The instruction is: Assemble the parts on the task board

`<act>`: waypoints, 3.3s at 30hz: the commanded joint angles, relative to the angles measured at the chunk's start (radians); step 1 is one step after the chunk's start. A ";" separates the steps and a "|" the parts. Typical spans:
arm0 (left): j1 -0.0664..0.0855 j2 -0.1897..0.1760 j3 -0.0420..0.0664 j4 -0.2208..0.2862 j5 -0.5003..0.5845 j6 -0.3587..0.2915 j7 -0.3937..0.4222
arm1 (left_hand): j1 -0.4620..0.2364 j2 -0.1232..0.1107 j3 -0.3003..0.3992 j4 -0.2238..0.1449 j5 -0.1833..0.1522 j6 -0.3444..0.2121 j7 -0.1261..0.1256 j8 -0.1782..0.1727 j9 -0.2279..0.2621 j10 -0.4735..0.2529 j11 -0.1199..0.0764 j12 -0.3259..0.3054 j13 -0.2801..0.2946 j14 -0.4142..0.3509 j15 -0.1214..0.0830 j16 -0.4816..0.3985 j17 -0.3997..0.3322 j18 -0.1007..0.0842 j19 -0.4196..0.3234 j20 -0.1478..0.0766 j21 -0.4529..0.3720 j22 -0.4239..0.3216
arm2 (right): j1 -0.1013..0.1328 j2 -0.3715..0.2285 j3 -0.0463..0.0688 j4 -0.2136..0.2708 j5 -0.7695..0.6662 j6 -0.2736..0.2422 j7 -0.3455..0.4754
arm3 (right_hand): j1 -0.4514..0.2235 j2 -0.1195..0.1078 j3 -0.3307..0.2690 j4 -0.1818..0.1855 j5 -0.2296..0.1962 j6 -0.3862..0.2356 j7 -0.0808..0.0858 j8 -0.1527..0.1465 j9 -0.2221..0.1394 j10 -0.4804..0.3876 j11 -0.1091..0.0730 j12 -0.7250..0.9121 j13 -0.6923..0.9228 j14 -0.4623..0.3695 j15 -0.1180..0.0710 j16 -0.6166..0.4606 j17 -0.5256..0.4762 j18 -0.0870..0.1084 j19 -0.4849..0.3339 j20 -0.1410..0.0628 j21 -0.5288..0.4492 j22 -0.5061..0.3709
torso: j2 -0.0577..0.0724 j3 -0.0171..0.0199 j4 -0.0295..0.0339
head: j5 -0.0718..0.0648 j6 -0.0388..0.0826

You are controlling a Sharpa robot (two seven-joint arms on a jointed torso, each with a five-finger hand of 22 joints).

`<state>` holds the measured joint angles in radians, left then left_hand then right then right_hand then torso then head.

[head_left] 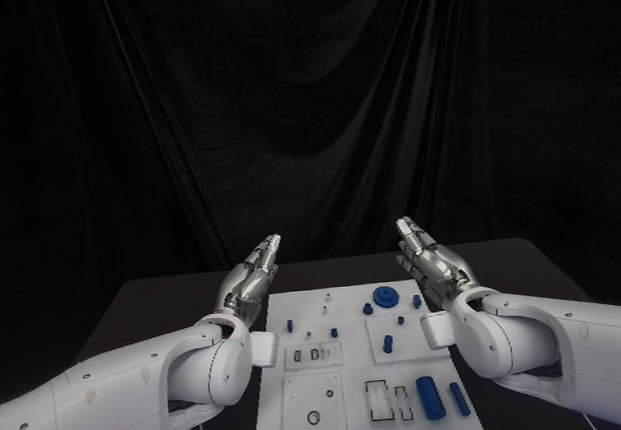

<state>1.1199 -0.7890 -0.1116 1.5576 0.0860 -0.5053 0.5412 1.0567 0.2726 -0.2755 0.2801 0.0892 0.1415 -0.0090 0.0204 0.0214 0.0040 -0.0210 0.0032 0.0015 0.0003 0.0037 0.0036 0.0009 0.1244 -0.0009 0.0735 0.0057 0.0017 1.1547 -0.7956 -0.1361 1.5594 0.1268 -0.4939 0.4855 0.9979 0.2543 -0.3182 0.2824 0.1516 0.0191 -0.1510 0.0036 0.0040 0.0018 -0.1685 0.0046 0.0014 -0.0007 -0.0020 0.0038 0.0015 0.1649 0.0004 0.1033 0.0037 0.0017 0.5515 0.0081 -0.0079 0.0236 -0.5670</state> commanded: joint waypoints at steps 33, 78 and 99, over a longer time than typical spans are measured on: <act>0.071 -0.025 -0.099 -0.098 -0.037 0.647 0.254 | 0.347 -0.012 0.071 -0.040 0.447 0.190 0.134 0.056 0.022 0.183 0.142 0.178 0.041 0.064 0.128 0.086 0.023 0.058 0.053 0.180 0.031 0.020 | 0.115 -0.099 -0.112 -0.023 0.148 0.637 -0.126 | 0.389 -0.052 0.063 -0.064 0.346 0.229 0.219 0.174 0.042 0.051 0.236 0.250 0.038 0.080 0.154 0.103 0.029 -0.007 0.114 0.134 0.070 0.038 | 0.045 -0.0082 0.0016 | -0.030 -0.147; 0.109 -0.228 -0.088 0.117 0.034 0.507 0.348 | 0.339 -0.087 0.285 -0.128 0.566 0.395 0.180 0.107 0.043 0.351 0.275 0.427 0.063 0.225 0.235 0.333 0.055 0.000 0.177 0.220 0.102 0.046 | 0.336 -0.092 -0.111 -0.047 -1.346 0.182 -0.442 | 0.577 -0.195 0.240 -0.225 0.133 0.786 0.282 0.235 0.067 0.676 0.294 0.509 0.059 1.245 0.023 0.961 0.296 0.017 1.097 0.020 0.890 0.464 | 0.236 -0.0470 0.0633 | -0.102 -0.161; 0.109 -0.244 -0.087 0.139 0.029 0.539 0.345 | 0.330 -0.087 0.318 -0.132 0.567 0.393 0.184 0.105 0.042 0.343 0.286 0.429 0.062 0.218 0.245 0.344 0.054 -0.012 0.174 0.219 0.100 0.044 | 0.337 -0.123 -0.111 0.057 -1.936 0.158 -0.708 | 0.541 -0.317 0.354 -0.124 0.098 0.854 0.226 0.151 0.088 0.875 0.264 0.315 0.064 1.473 -0.015 1.381 1.010 -0.082 1.379 -0.011 1.385 1.178 | 0.289 -0.0621 0.0977 | -0.149 -0.131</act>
<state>1.2265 -1.0326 -0.1997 1.6933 0.1161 0.0103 0.6775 1.3980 0.1864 0.0367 0.1475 0.6506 0.5309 0.1660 0.1239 0.0629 0.3485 0.2598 0.4286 0.0633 0.2236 0.2450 0.3443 0.0555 0.1227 0.1725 0.2931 0.1045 0.0474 1.4907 -0.9152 -0.2481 1.6110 -1.7138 -0.3339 -0.1532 1.5427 -0.0547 0.0335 0.1572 0.2548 0.8684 0.0753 0.1517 0.0910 0.8703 0.0947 0.3222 0.0648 1.4666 -0.0110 1.3825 1.0112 0.0934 1.3745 0.0930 1.3853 1.1774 0.8298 -0.0499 0.0860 -0.1209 -0.7000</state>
